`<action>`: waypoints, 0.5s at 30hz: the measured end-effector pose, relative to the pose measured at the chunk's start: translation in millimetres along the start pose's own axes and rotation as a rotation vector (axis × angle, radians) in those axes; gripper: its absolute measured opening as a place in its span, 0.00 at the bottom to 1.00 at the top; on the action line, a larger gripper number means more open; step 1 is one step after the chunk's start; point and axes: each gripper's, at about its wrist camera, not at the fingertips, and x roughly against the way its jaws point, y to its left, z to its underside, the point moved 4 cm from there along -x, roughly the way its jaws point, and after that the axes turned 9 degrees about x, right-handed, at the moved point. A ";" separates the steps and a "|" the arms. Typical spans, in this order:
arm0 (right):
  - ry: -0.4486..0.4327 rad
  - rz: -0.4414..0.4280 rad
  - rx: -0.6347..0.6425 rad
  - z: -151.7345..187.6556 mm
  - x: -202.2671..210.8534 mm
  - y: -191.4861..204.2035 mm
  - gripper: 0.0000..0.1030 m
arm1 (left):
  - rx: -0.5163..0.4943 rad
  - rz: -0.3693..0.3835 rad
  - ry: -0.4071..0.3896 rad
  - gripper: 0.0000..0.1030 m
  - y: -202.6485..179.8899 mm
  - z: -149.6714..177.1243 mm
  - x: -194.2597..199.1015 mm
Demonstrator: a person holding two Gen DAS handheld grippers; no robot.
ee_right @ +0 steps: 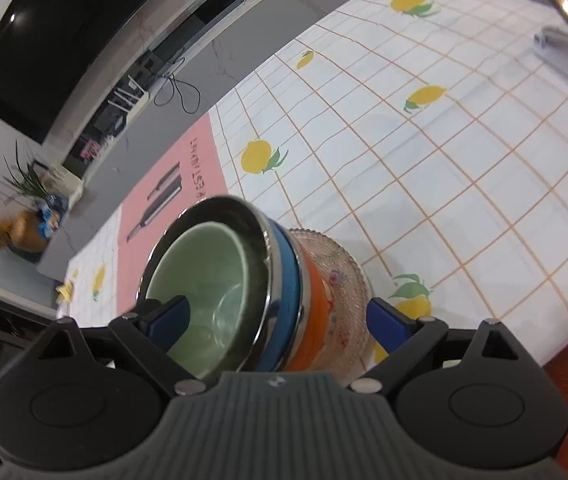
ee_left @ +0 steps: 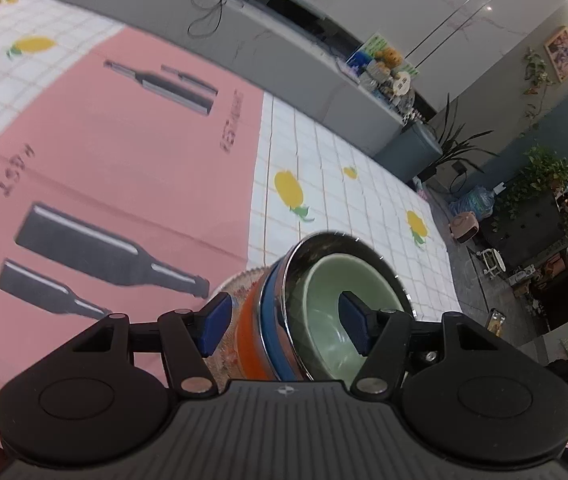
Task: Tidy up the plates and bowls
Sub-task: 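Lower the bowl stack onto the plates and open both grippers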
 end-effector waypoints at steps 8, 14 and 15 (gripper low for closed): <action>-0.019 0.150 0.179 12.1 22.2 28.9 0.91 | -0.179 -0.040 -0.132 0.66 -11.7 -9.0 53.4; -0.133 0.263 0.365 22.1 54.3 63.3 0.92 | -0.329 -0.095 -0.315 0.65 -21.6 -9.4 105.4; -0.161 0.263 0.385 23.6 61.2 68.6 0.92 | -0.351 -0.098 -0.337 0.65 -23.7 -8.3 113.5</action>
